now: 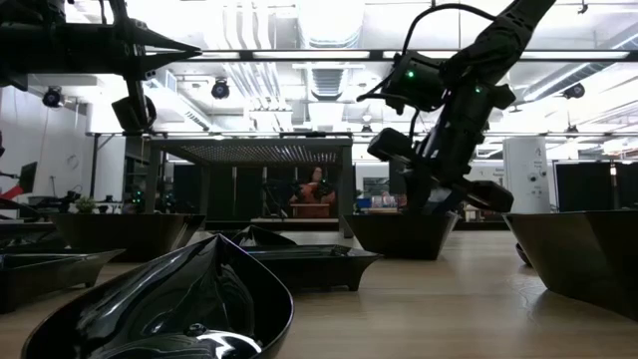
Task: Pick & Place Mini shaped plates
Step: Stack the square plate on top of the other square plate on the shelf
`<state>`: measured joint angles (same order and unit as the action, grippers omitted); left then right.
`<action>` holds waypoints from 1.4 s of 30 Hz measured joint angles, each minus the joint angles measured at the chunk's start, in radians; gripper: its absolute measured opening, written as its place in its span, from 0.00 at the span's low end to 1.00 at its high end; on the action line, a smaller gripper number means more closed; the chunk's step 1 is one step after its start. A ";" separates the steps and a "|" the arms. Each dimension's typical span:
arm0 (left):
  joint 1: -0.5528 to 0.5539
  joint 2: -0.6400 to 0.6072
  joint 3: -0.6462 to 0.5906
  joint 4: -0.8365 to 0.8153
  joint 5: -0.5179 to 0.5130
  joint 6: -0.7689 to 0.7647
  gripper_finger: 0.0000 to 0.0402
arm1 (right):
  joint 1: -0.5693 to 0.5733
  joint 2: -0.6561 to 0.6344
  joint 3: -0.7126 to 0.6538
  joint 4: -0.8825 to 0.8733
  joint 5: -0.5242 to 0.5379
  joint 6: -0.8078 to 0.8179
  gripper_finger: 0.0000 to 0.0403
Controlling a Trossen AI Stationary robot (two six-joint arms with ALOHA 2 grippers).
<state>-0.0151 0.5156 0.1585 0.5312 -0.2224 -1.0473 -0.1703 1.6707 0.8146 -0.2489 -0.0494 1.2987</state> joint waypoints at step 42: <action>0.000 0.000 0.000 0.000 0.000 0.003 0.00 | -0.065 -0.124 0.468 -0.008 0.003 -0.046 0.02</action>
<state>-0.0151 0.5156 0.1585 0.5310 -0.2226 -1.0447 -0.2349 1.5465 1.2825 -0.2571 -0.0468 1.2526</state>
